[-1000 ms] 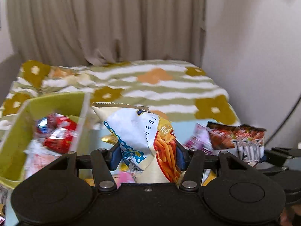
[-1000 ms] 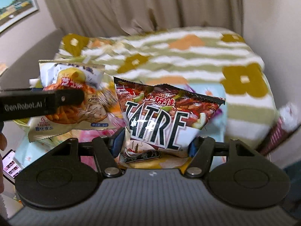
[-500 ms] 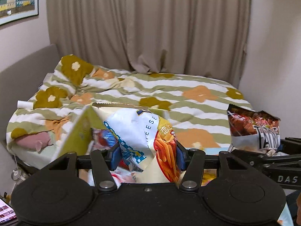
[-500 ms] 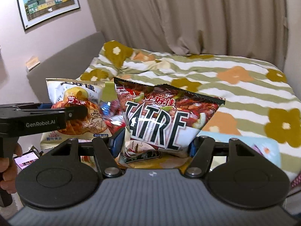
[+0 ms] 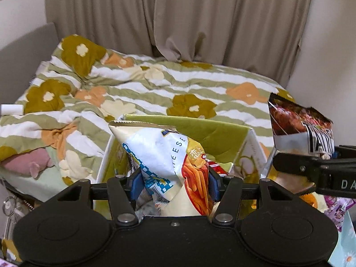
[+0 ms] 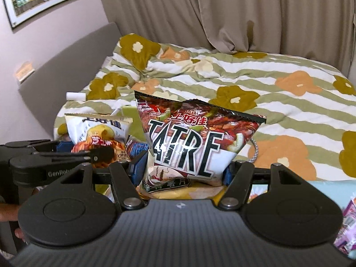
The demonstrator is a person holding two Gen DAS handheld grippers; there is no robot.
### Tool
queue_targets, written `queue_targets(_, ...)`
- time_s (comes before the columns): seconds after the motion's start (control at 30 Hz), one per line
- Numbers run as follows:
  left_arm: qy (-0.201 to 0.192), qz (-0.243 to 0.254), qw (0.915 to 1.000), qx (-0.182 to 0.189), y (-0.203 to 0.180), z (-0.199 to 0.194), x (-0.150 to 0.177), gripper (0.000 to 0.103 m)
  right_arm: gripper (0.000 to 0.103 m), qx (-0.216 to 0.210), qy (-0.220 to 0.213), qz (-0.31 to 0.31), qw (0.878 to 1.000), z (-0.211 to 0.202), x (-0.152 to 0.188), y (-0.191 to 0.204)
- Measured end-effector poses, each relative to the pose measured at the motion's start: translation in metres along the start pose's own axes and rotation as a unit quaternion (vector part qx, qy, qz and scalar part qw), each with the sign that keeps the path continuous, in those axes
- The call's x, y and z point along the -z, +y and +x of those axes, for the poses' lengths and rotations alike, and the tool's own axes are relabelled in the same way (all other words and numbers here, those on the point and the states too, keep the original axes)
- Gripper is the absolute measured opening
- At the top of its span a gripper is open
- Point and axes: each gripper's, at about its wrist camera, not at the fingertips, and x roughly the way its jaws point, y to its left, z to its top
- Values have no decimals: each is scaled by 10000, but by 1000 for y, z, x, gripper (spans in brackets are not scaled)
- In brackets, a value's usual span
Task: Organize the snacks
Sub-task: 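Carry both bags over the cardboard box and open both grippers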
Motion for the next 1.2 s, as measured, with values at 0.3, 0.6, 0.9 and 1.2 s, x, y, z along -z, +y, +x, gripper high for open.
queue_targets(0.3, 297, 215, 9980, 519, 18, 27, -3, 103, 80, 416, 196, 532, 9975, 39, -12, 2)
queue_targets(0.6, 167, 481, 9982, 317, 29, 8, 1, 103, 80, 514, 301, 722, 9956, 50, -12, 8)
queue_targets(0.9, 26, 520, 9985, 144, 34, 3, 3, 103, 103, 434, 327, 461, 9975, 64, -18, 20)
queue_targets(1.2, 9, 525, 9985, 171, 32, -3, 8, 103, 103, 342, -5, 677, 9971, 50, -6, 20)
